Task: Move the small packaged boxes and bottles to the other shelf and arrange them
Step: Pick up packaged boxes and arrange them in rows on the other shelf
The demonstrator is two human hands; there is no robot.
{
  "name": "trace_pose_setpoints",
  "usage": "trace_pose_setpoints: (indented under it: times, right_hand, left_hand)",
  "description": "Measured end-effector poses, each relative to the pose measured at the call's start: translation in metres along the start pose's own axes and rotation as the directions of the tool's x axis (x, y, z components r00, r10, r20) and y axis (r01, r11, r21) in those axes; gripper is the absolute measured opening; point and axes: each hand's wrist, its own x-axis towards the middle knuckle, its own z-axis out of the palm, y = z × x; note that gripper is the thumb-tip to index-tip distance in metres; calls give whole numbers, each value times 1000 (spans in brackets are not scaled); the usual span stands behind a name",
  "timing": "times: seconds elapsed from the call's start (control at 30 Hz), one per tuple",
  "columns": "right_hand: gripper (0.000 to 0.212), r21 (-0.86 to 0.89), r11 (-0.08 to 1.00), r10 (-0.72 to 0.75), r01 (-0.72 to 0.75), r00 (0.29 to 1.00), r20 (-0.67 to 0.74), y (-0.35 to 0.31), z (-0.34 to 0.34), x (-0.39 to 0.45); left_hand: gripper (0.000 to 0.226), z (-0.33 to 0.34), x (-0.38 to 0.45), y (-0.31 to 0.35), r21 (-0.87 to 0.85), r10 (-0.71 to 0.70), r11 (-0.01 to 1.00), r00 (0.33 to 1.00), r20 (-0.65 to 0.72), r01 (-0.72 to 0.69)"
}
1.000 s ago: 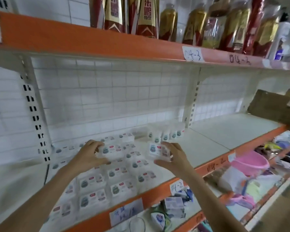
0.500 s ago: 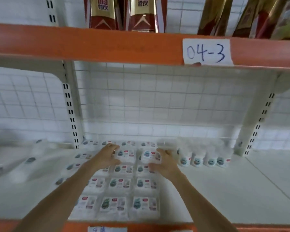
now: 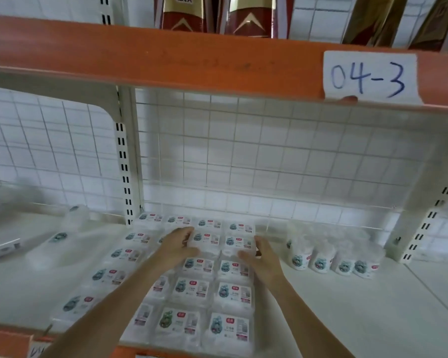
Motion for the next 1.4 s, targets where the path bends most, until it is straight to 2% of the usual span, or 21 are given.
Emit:
trace_pose_setpoints:
  times: [0.13,0.27,0.47,0.5,0.57,0.6,0.67,0.73,0.8,0.87,0.97,1.1,1.17,1.23,1.4]
  right_hand:
    - [38,-9,1000,-1,1,1000,0,0,0,1]
    - [40,-35,999,1,0,1000,19,-2,-1,2]
    - [43,-118,993,36,-28,998,60,-13,5,-6]
    - [46,-133,990,45,-37,997,55,-15,4,-8]
    - [68,-193,981,41,-36,999,25,-20,3,-12]
    - [78,-250,968,22,-19,1000,8,-23,2,-16]
    - [79,-381,924,-47,35,999,-23,-27,-3,-26]
    - [63,-535,837,-144,114,990,-13,-32,-12,-42]
    - [51,-666,722,-222,188,974,35,-39,-23,-63]
    - [42,-749,623,-275,227,959,62,-43,-34,-90]
    - [36,-797,540,-355,269,932,73,-41,-46,-138]
    - [46,-828,481,-369,289,923,108,-22,-58,-203]
    - [44,-840,449,-381,305,916,129,-11,-65,-230]
    - [40,-842,431,-376,324,913,158,-2,-70,-255]
    - [38,-826,404,-360,394,898,252,17,-58,-309]
  left_hand:
    - [37,1,1,-1,-4,63,998,998,-26,-63]
    - [33,4,2,-2,56,116,992,992,-53,-113]
    - [30,6,3,-1,99,76,993,995,-58,-70]
    - [44,6,2,1,78,49,996,998,-47,-46]
    - [79,4,0,5,34,15,999,1000,-28,-14]
    - [86,3,0,6,45,24,999,999,-28,-23]
    - [85,-2,-3,7,128,48,991,998,-48,-42]
    - [70,-10,-12,8,307,118,947,991,-67,-92]
    - [51,-18,-29,12,534,264,824,963,-61,-192]
    - [42,-22,-53,13,627,368,737,928,-61,-251]
    - [33,-20,-99,14,641,450,711,888,-99,-289]
    - [30,-8,-171,8,642,544,678,832,-112,-357]
    - [29,-2,-207,5,657,558,669,819,-135,-347]
    - [20,4,-244,0,674,526,681,832,-178,-286]
    - [37,25,-333,-19,671,380,723,907,-185,-166]
